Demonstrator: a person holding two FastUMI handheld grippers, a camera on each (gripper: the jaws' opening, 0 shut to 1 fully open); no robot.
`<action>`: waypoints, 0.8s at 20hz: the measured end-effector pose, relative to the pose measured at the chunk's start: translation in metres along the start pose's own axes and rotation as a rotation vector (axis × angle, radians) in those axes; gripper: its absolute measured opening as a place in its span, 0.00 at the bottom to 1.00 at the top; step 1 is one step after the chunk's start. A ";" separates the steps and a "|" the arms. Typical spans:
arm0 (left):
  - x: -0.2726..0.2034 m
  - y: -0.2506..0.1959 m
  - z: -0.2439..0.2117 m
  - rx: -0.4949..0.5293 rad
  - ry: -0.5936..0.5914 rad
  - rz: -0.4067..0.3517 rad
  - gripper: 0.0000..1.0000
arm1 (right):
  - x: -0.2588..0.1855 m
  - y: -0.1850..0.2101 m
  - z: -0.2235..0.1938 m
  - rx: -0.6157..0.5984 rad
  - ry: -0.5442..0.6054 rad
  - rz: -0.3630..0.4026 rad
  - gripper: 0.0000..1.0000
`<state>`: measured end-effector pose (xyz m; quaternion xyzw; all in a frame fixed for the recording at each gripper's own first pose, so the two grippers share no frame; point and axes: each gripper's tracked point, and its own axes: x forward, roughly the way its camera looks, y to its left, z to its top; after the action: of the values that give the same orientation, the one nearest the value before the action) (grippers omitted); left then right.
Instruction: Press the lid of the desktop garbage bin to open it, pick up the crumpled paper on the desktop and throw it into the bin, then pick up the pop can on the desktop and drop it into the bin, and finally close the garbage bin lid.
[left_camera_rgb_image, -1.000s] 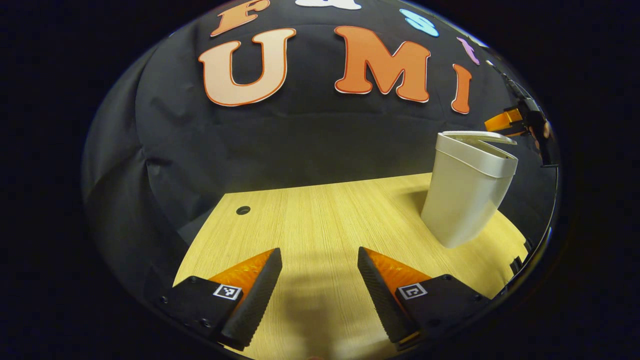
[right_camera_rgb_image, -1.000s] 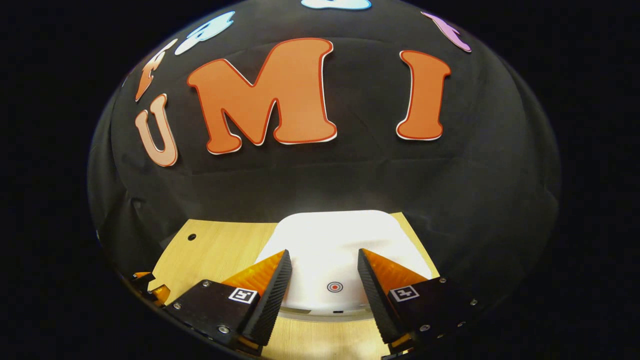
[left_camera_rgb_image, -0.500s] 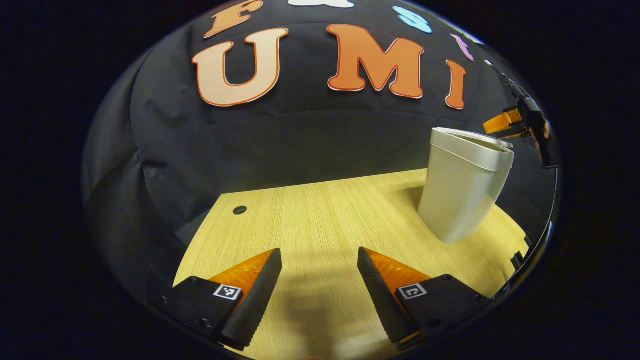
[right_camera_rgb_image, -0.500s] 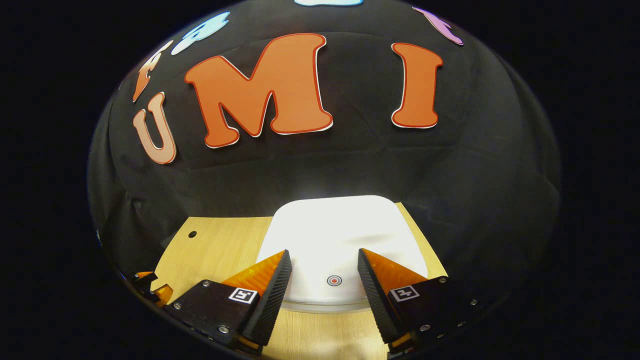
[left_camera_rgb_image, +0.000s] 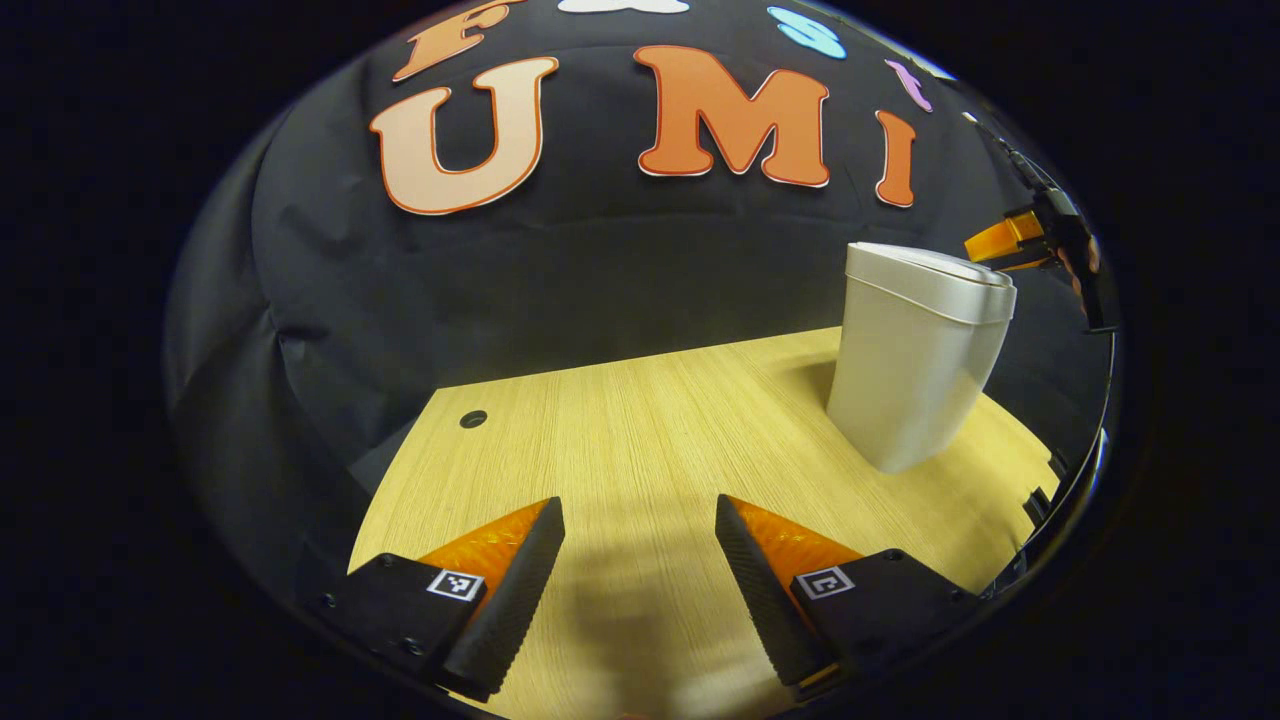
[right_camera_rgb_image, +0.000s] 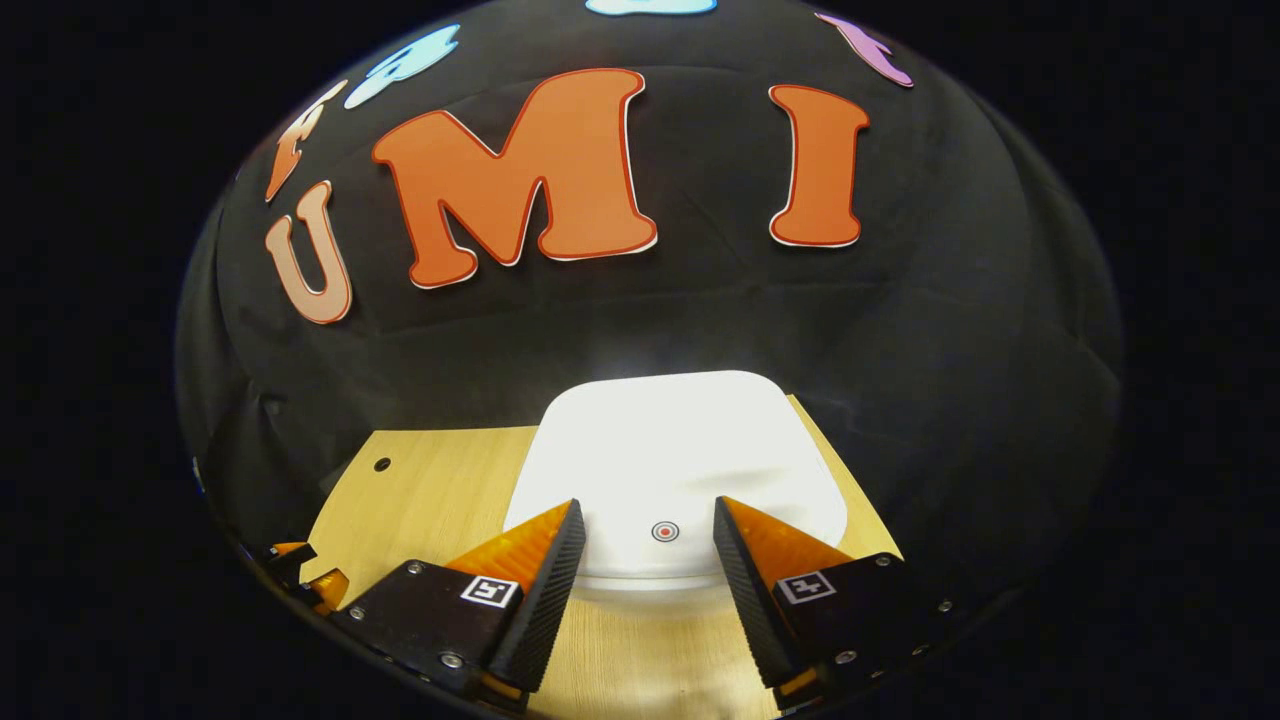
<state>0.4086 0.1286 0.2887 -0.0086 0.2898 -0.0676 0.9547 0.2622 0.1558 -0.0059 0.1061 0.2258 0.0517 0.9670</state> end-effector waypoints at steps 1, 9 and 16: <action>0.000 0.001 -0.001 0.000 -0.001 0.000 0.98 | 0.000 -0.001 0.000 -0.010 -0.005 -0.009 0.79; -0.001 0.000 -0.006 0.007 0.012 -0.008 0.98 | -0.002 -0.003 -0.005 -0.046 -0.025 -0.049 0.70; -0.002 -0.001 -0.005 0.015 0.014 -0.016 0.98 | -0.001 -0.004 -0.009 -0.044 -0.017 -0.049 0.70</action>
<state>0.4039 0.1284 0.2853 -0.0034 0.2957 -0.0772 0.9521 0.2570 0.1534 -0.0146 0.0795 0.2189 0.0322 0.9720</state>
